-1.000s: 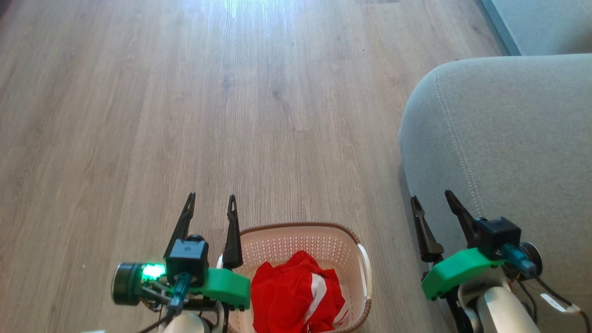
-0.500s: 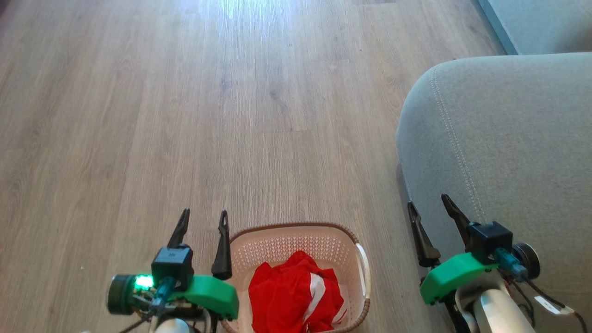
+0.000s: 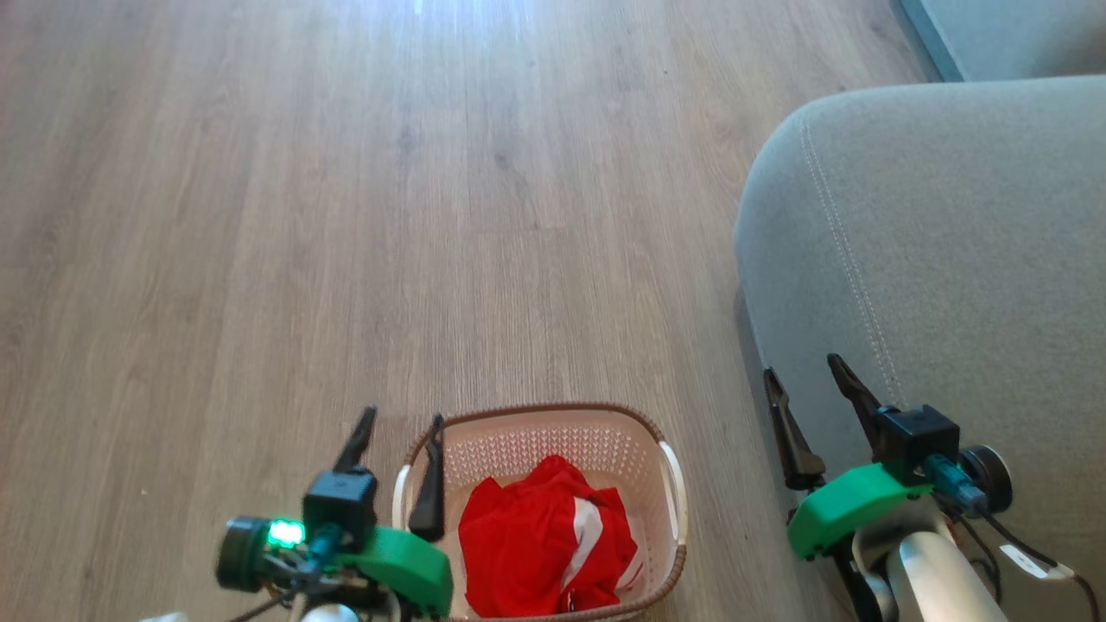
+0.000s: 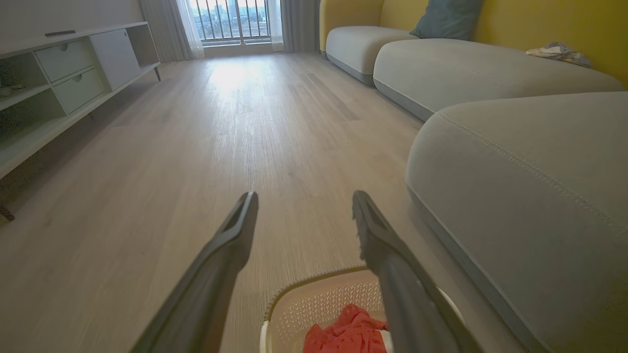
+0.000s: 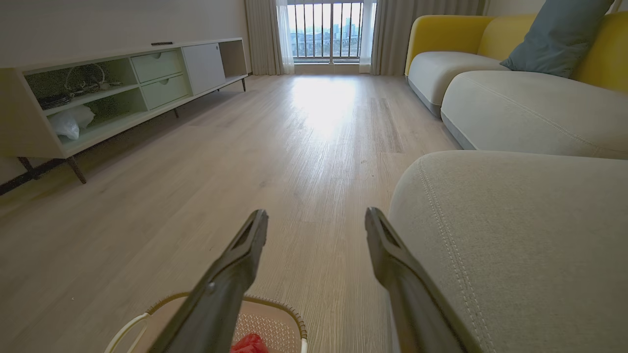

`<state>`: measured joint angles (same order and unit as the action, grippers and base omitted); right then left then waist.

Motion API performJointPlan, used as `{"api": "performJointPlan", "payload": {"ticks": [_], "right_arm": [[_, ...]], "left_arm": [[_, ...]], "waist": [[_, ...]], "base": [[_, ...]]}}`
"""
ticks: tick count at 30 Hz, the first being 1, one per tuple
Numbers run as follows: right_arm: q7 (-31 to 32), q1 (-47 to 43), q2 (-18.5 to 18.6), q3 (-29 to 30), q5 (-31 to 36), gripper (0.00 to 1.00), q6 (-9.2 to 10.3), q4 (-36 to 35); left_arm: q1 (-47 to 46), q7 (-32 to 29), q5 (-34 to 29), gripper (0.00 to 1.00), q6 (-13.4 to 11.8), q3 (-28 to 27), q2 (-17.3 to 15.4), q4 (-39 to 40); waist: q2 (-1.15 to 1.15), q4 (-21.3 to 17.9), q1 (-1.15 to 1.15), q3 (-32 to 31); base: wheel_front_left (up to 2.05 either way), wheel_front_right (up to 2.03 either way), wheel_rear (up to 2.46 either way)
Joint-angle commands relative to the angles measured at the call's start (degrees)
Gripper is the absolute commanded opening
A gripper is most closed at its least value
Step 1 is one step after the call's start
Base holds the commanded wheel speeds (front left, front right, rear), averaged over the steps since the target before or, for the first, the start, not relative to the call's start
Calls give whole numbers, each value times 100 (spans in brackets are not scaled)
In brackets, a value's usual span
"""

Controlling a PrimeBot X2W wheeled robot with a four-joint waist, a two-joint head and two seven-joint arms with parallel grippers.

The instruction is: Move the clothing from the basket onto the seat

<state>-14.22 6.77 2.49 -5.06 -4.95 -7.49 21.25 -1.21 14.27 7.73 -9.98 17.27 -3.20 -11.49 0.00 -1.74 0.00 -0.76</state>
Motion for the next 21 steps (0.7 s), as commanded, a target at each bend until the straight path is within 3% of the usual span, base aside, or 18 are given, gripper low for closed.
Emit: {"api": "performJointPlan", "payload": {"ticks": [1,7,21], "right_arm": [[-78,299,39,-59,90,100,0,-140],[-78,349,39,124,390,100,0,47],[-78,856,39,377,743,100,0,-511]], "left_arm": [[-265,73,-10,100,77,-52,31,28],[-412,73,3,100,170,185,32,-443],[-1865,73,-327,100,393,728,32,-2041]], "waist": [[0,-53,0,76],[0,-200,0,466],[0,-628,0,2523]], "base": [[0,0,0],[0,0,0],[0,0,0]]}}
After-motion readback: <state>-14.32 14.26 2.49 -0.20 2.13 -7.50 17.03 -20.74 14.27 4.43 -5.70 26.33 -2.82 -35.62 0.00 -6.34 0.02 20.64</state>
